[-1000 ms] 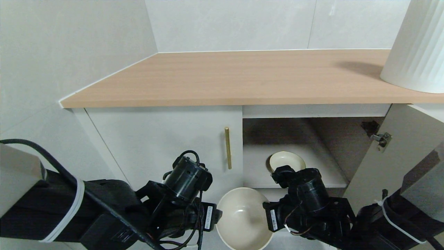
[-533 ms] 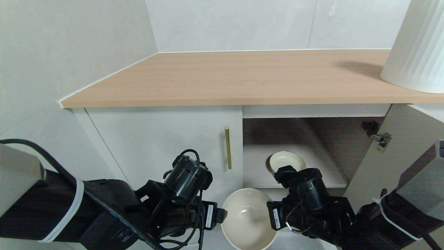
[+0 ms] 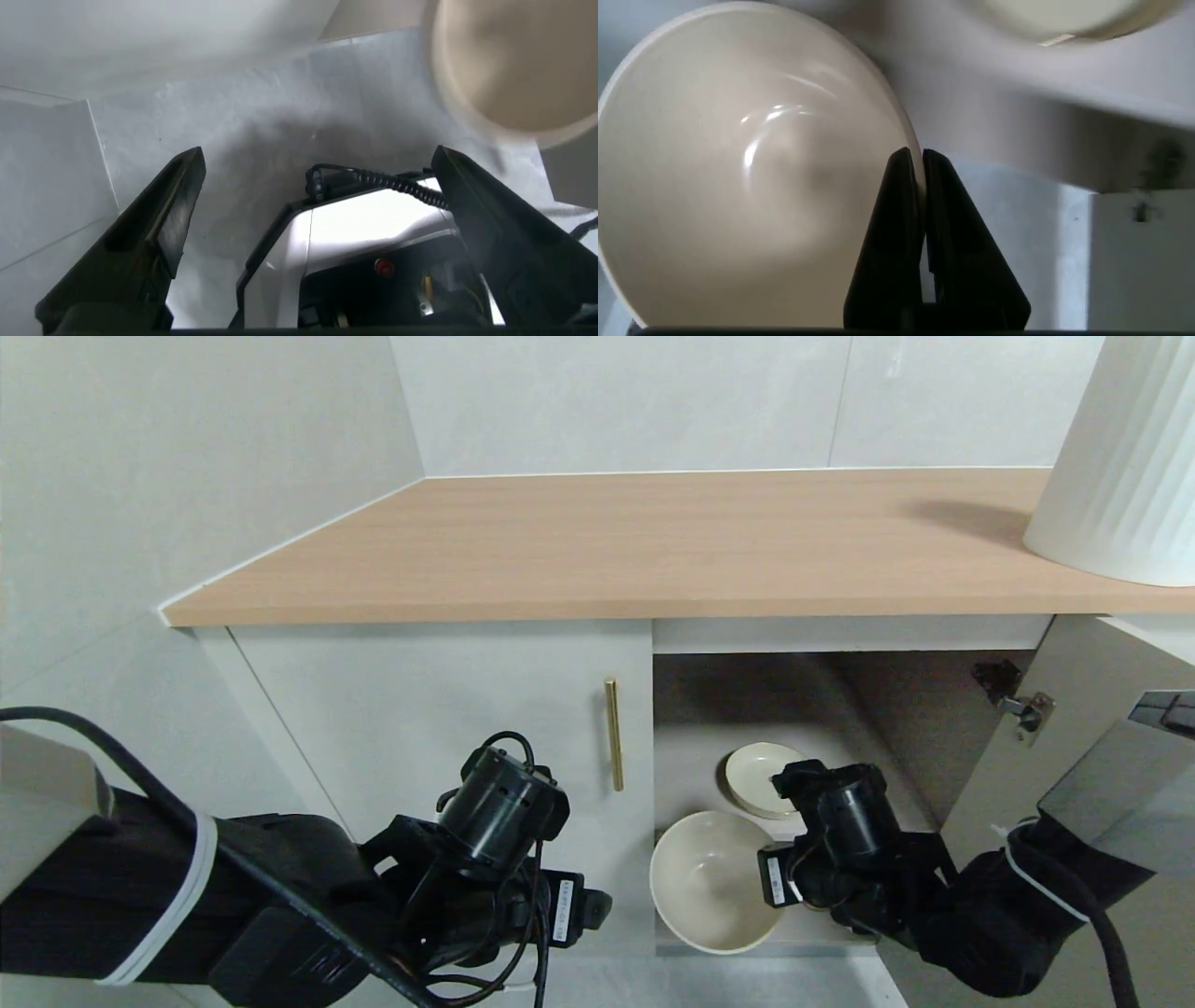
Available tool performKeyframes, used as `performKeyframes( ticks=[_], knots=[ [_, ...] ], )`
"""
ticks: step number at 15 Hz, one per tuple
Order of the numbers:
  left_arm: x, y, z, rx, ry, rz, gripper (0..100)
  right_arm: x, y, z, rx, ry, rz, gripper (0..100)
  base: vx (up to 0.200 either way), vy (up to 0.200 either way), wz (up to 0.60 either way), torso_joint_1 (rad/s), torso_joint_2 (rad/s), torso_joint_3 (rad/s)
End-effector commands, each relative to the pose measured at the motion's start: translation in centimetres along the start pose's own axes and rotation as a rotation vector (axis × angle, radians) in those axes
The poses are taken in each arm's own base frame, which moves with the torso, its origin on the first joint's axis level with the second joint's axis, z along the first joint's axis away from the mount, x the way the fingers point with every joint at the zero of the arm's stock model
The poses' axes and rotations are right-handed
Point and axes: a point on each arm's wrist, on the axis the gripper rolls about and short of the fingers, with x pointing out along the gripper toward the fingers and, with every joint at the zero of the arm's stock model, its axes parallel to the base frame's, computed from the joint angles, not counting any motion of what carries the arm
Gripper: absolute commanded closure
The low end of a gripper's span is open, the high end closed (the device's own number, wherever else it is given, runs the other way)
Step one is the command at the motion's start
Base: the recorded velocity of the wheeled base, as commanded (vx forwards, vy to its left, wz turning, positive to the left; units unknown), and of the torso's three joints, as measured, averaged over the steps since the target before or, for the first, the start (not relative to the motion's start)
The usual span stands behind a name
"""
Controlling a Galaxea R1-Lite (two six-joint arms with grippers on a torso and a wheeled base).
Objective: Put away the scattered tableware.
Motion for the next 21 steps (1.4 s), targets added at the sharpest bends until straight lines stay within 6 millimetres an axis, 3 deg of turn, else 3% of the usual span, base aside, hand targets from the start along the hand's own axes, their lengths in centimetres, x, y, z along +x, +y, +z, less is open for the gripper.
performKeyframes(
  ticks=[1,4,9,21],
  knots=[
    [-0.1,0.0,0.1,-0.006,-0.004,-0.001,0,0.7,-1.4,1.1,0.043,-0.034,-0.037,100,0.000,0.000,0.00,0.000,0.00,0.000],
    [0.0,0.0,0.1,-0.013,-0.009,0.005,0,1.3,-2.3,3.7,0.197,-0.131,-0.090,100,0.000,0.000,0.00,0.000,0.00,0.000],
    [-0.1,0.0,0.2,-0.015,-0.011,0.005,0,3.3,-4.8,6.1,0.362,-0.216,-0.168,100,0.000,0.000,0.00,0.000,0.00,0.000],
    [0.2,0.1,0.1,-0.015,-0.002,0.011,0,7.3,-8.9,6.1,0.453,-0.238,-0.292,100,0.000,0.000,0.00,0.000,0.00,0.000]
  ],
)
